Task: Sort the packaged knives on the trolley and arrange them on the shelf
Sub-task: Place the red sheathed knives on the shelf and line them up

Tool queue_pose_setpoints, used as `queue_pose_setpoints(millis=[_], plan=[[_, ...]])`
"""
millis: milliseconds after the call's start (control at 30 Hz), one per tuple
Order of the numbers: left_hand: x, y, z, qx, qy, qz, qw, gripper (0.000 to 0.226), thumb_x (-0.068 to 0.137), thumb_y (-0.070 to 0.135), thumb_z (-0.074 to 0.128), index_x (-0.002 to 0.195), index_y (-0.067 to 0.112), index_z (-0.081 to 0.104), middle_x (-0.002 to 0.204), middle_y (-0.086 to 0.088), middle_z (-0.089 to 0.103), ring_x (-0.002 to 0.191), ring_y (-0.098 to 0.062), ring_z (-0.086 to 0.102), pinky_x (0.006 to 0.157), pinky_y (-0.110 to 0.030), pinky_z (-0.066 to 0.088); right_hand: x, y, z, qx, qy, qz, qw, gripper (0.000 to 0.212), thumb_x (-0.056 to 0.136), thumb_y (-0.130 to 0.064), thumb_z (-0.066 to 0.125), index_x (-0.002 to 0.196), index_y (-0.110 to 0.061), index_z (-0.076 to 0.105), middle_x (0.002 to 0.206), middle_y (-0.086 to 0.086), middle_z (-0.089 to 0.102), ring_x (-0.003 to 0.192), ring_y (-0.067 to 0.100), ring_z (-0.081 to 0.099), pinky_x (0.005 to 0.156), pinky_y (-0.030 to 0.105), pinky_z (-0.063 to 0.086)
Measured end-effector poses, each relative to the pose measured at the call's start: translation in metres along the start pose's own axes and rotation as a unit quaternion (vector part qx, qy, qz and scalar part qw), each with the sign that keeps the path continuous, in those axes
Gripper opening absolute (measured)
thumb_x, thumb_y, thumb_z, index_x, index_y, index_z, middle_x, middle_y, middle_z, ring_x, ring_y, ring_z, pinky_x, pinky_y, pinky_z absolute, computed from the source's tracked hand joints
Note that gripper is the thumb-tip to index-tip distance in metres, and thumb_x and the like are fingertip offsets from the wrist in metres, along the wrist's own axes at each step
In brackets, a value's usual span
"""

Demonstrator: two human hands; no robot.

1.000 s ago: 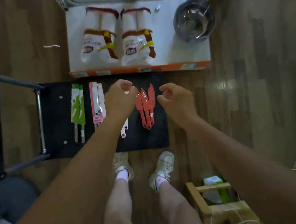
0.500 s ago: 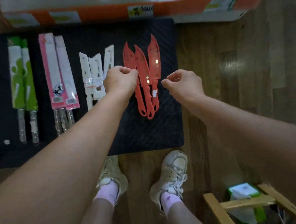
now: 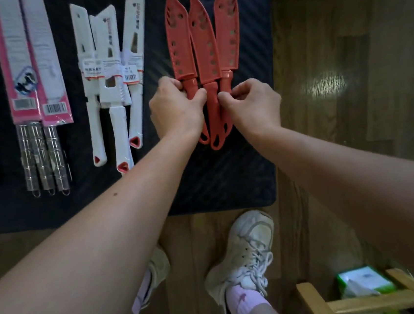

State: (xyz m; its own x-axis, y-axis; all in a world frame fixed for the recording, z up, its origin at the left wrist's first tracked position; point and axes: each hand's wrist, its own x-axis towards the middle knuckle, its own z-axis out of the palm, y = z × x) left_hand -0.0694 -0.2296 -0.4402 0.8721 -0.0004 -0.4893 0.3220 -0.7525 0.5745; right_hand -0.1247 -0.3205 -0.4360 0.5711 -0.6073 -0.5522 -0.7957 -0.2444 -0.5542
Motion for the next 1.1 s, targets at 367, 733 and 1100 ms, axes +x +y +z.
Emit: queue_pose_setpoints(millis=[367,733,1100], plan=[[-0.01,0.016,-0.018,-0.138,-0.09,-0.097,0.982,0.009,0.076,0.019,0.071,0.069,0.019,0.066,0.078,-0.002,0.07,0.078,-0.016,0.069,0.081,-0.034,0.056,-0.013,-0.013,-0.022,0.094,-0.08,0.046,0.991,0.015,0.086,-0.028,0.061,0.089,-0.013,0.064,0.09,0.002,0.068,0.081,0.012,0.066,0.076,0.029,0.056],[-0.045,0.099,-0.099,-0.246,-0.096,-0.026,0.964,0.014,0.083,0.016,0.065,0.096,0.013,0.061,0.096,-0.004,0.067,0.091,-0.019,0.066,0.083,-0.035,0.055,-0.048,-0.097,-0.108,0.148,-0.089,-0.035,0.984,0.012,0.087,-0.028,0.06,0.092,-0.017,0.062,0.086,-0.002,0.066,0.08,0.011,0.066,0.081,0.032,0.055],[-0.118,0.257,-0.248,-0.31,-0.045,0.101,0.944,0.008,0.081,0.012,0.067,0.088,0.014,0.062,0.075,0.002,0.062,0.071,-0.011,0.064,0.068,-0.026,0.055,-0.133,-0.234,-0.255,0.204,-0.072,-0.11,0.97,0.008,0.083,-0.021,0.065,0.076,-0.019,0.062,0.079,0.008,0.069,0.074,0.024,0.066,0.084,0.047,0.054]])
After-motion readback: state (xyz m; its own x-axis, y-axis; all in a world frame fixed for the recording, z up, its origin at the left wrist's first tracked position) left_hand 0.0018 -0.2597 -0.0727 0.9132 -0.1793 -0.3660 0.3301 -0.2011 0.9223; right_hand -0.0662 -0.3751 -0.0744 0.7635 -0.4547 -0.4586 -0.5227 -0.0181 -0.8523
